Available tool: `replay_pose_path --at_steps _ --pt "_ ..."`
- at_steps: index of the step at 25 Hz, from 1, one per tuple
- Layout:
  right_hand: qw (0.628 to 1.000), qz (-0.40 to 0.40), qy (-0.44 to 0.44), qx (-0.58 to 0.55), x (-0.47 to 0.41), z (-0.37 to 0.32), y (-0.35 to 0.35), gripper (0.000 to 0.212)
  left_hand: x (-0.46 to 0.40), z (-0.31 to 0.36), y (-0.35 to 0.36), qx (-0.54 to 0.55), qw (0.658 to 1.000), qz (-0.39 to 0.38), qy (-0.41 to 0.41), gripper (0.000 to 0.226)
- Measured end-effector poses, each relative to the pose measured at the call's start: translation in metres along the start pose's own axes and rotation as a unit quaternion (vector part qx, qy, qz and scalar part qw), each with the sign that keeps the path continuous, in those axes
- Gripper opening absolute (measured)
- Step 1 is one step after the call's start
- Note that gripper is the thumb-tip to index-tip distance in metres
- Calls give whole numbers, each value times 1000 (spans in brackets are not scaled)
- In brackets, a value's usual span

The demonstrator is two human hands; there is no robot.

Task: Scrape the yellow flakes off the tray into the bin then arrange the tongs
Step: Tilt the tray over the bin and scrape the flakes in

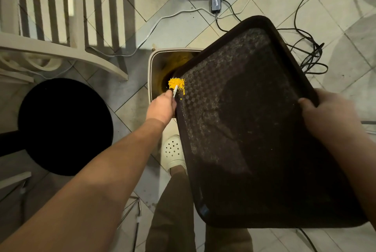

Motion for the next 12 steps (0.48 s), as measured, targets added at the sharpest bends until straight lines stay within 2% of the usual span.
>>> replay_pose_path --at_steps 3,7,12 --pt "1000 1 6 -10 0 1 0 30 0 6 -8 62 997 46 -19 20" --pt "1000 6 -10 -20 1 1 -1 27 19 4 -1 -9 998 -12 55 18" --pt "1000 9 -8 -17 0 2 0 27 12 -7 -1 20 999 -25 13 19"
Point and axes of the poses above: each hand's wrist, its own x-axis away from the middle knuckle, its own y-axis out of the palm, z = x × y, the point moved 1 cm from there along -x, towards the middle knuckle, and after that the axes turned 4 degrees about y, right-handed, at the moved point
